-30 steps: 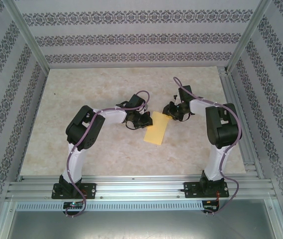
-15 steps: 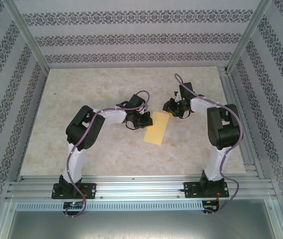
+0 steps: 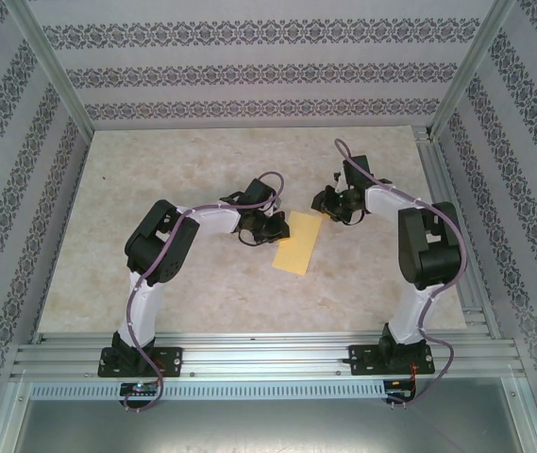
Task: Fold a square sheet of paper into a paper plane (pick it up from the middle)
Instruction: Fold the square sheet of paper in half at the center of the table.
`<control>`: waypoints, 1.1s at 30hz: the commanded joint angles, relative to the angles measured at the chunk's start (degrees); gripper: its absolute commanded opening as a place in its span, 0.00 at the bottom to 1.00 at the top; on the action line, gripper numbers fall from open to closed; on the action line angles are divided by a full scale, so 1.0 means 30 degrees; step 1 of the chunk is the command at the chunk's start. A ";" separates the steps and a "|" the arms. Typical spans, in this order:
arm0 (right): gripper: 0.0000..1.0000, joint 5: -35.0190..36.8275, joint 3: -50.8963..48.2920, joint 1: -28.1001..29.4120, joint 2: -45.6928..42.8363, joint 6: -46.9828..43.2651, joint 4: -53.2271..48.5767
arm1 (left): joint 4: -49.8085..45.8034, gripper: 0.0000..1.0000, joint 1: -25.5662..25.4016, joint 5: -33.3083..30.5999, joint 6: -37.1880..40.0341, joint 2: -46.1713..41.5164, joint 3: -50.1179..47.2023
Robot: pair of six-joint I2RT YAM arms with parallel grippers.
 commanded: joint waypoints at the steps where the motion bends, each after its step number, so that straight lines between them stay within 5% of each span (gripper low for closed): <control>1: 0.30 -0.0618 -0.1227 0.0128 -0.1826 0.0581 0.1034 | -0.1820 0.01 -0.0448 -0.0498 0.0296 0.0727 -0.0290; 14: 0.30 -0.0247 -0.3818 0.0794 0.0377 0.1534 0.3399 | -0.1893 0.01 -0.0530 -0.0468 0.0303 0.0761 -0.0232; 21: 0.31 -0.0453 -0.3804 0.1362 -0.2517 0.1104 0.2110 | -0.1967 0.01 -0.0536 -0.0529 0.0283 0.0665 -0.0203; 33: 0.27 -0.0733 -0.8861 0.2508 -0.2330 0.3820 0.7382 | -0.1989 0.01 -0.0598 -0.0493 0.0321 0.0647 -0.0173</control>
